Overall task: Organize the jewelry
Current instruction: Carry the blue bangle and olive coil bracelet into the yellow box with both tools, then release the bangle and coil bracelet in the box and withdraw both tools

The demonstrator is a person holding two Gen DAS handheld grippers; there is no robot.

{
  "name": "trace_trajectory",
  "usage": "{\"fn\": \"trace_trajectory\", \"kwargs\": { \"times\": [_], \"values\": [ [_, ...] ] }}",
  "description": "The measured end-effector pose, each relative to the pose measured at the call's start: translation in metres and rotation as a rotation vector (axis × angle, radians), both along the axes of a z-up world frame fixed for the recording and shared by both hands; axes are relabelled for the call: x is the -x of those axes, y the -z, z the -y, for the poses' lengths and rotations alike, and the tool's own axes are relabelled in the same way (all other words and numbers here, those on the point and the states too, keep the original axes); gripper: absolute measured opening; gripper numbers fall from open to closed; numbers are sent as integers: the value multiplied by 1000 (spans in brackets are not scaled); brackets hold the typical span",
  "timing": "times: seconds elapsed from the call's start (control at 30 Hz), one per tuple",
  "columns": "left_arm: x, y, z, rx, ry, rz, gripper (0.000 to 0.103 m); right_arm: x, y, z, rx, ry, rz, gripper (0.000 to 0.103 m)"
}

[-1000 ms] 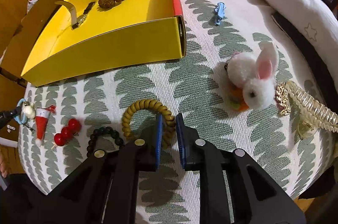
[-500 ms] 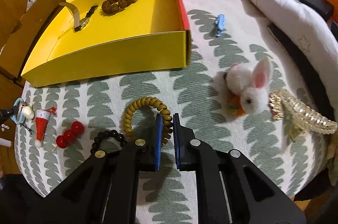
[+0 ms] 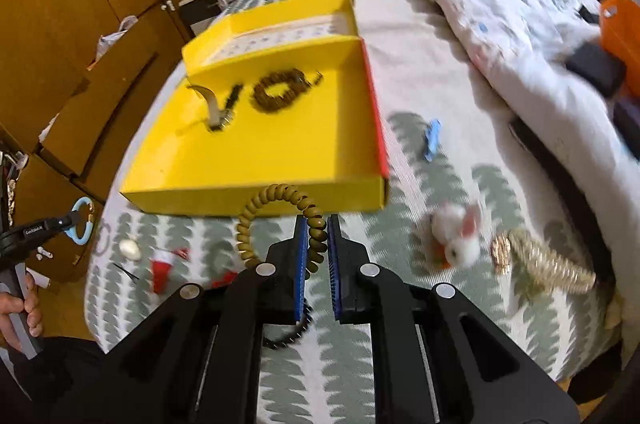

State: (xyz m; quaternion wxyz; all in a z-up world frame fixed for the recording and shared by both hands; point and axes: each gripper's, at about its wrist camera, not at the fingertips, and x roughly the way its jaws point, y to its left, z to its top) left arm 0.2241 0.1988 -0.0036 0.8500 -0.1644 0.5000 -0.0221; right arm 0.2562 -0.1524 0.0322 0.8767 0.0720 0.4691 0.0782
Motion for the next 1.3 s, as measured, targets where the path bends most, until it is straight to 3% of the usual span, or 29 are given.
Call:
{"fn": "trace_trajectory", "kwargs": {
  "times": [0.23, 0.37, 0.53, 0.67, 0.93, 1.13, 1.23, 1.3],
  "values": [
    [-36, -30, 52, 17, 119, 24, 10, -63, -18, -32, 0, -73, -18, 11],
    [-73, -25, 90, -16, 168, 1, 10, -106, 2, -45, 17, -89, -71, 11],
    [-129, 5, 128, -41, 192, -84, 10, -149, 43, -47, 28, -97, -154, 11],
    [-150, 32, 139, -42, 210, -145, 10, -176, 72, -47, 30, -107, -215, 11],
    [-178, 71, 140, -94, 200, -234, 10, -208, 96, -55, 69, -126, -279, 11],
    [-182, 77, 139, -81, 203, -243, 11, -213, 100, -54, 86, -131, -276, 12],
    [-184, 75, 142, -99, 205, -233, 11, -210, 98, -56, 93, -143, -273, 20],
    [-182, 70, 141, -106, 202, -216, 17, -209, 95, -57, 97, -146, -263, 22]
  ]
}}
